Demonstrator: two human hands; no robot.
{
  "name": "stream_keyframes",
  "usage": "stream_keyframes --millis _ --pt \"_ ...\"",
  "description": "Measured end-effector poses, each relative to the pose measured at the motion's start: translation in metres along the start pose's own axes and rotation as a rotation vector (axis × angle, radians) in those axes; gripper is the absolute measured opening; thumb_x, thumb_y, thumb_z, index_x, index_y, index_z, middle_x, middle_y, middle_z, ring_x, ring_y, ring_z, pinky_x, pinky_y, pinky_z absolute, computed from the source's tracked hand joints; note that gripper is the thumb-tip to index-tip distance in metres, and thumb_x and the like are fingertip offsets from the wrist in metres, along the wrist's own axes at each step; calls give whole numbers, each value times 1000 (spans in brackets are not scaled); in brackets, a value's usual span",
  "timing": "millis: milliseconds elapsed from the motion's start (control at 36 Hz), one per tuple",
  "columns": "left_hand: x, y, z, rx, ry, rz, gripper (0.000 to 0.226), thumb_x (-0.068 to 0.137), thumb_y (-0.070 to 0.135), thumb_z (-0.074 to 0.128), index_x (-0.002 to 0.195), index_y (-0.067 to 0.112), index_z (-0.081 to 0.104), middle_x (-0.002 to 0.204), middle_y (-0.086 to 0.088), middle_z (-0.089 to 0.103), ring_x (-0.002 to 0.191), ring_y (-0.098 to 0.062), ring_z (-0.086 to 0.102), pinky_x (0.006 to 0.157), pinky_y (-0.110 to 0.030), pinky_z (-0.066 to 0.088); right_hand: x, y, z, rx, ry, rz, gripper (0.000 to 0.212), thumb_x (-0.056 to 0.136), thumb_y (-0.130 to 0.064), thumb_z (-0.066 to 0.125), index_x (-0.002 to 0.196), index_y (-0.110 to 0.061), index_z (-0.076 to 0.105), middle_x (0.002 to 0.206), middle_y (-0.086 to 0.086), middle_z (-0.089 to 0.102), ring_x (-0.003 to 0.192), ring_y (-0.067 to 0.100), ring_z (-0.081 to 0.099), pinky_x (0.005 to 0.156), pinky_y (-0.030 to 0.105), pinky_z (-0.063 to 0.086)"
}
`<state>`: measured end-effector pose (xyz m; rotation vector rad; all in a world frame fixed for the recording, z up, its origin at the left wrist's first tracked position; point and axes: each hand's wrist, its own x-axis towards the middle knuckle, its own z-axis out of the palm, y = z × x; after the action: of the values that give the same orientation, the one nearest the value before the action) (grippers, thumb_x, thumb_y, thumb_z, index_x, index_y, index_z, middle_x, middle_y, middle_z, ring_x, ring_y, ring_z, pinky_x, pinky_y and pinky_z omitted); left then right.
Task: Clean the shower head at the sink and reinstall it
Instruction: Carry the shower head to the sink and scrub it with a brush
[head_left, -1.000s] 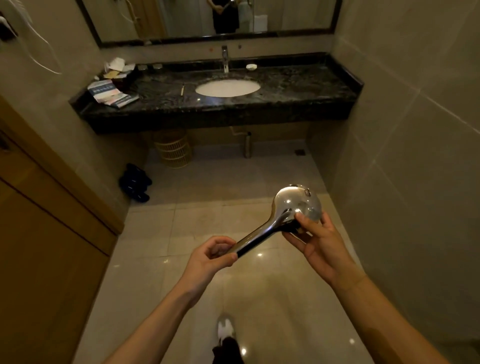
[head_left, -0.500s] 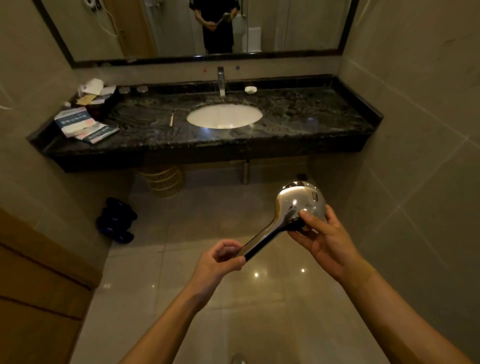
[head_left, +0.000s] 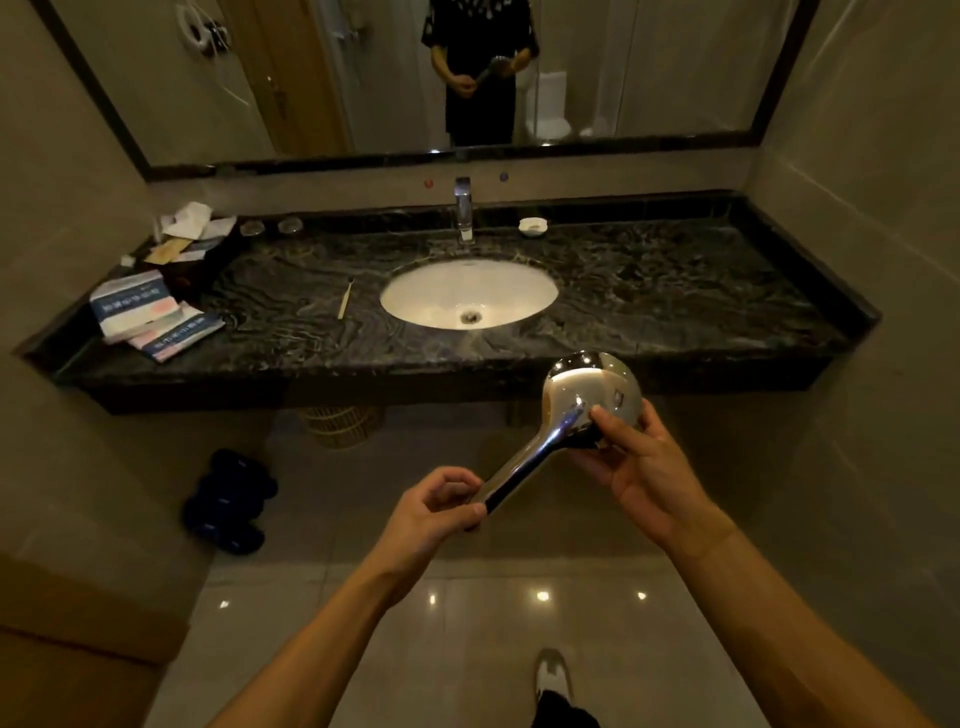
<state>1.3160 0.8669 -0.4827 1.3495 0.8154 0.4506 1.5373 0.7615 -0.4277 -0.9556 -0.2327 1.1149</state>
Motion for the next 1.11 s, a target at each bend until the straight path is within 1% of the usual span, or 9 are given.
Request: stream_keyframes --millis 139,306,444,556,667,722,889,1000,1111 --pt "66 20 0 -14 19 -12 23 80 10 72 101 16 63 101 -9 70 96 -29 67 84 -34 56 70 -34 8 -19 -50 44 59 76 -6 69 131 -18 53 133 22 57 101 31 72 78 41 61" --pt "129 35 -7 -46 43 -19 28 75 16 74 101 16 63 103 -12 71 99 -35 66 88 -44 52 145 -55 18 -54 -72 89 66 76 -8 70 137 -20 50 131 23 59 107 35 69 82 43 60" --pt "180 45 -23 -61 65 -32 26 74 23 75 98 20 64 101 -9 72 94 -30 66 83 -41 49 205 -63 29 -34 -83 125 64 76 -7 69 135 -22 50 127 23 63 107 36 69 83 44 60" --pt "225 52 -45 -90 57 -42 24 76 23 73 98 18 64 100 -7 73 94 -28 68 80 -38 51 258 -60 41 -61 -78 135 63 77 -8 69 136 -19 51 129 24 62 107 34 69 78 40 61" --pt "277 59 -74 -120 40 -66 24 70 25 78 91 22 66 93 -6 71 85 -25 63 68 -30 47 314 -55 60 -102 -82 128 59 78 -10 70 133 -21 54 130 23 62 110 34 68 84 41 60" --pt "306 62 -92 -129 14 -81 28 67 29 80 90 23 66 97 -9 71 89 -29 62 71 -34 45 343 -54 71 -110 -69 127 56 78 -10 70 131 -21 56 128 22 63 109 33 68 85 41 60" --pt "385 78 -139 -105 -146 -130 31 81 11 72 109 9 58 102 -9 71 94 -27 66 78 -33 54 421 -52 106 -104 -13 141 49 82 -9 68 129 -20 59 123 19 66 106 29 68 82 38 60" --pt "433 82 -162 -2 -213 -132 40 86 7 67 122 22 61 116 -10 68 110 -26 64 95 -42 53 472 -43 122 -75 40 175 51 88 -10 65 135 -24 55 119 13 68 103 26 68 78 40 59" --pt "475 80 -179 40 -212 -149 40 85 11 69 122 25 63 114 -10 66 102 -27 65 91 -46 54 517 -30 129 -39 130 194 58 84 -12 70 137 -30 51 118 13 70 104 28 68 77 45 58"
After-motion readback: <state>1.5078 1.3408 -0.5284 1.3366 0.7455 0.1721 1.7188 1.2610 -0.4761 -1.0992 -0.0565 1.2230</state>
